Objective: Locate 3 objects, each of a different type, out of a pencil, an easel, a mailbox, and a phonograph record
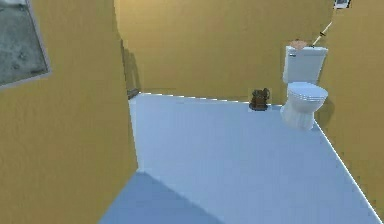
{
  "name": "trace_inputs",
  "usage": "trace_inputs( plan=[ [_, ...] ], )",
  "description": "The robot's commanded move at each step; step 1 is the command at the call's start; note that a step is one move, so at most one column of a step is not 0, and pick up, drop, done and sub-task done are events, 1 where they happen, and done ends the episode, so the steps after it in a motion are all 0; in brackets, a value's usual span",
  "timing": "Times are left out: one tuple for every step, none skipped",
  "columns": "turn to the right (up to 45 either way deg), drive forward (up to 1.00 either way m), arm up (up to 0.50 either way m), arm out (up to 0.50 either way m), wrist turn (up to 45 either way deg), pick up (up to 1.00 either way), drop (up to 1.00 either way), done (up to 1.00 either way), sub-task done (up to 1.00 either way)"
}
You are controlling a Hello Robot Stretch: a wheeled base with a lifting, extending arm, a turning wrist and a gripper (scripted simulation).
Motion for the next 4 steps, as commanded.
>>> trace_inputs(
  plan=[
    [0.0,0.1,0.0,0.0,0.0,0.0,0.0,0.0,0.0],
    [-45.0,0.0,0.0,0.0,0.0,0.0,0.0,0.0,0.0],
    [-45.0,0.0,0.0,0.0,0.0,0.0,0.0,0.0,0.0],
    [-15.0,0.0,0.0,0.0,0.0,0.0,0.0,0.0,0.0]
  ],
)
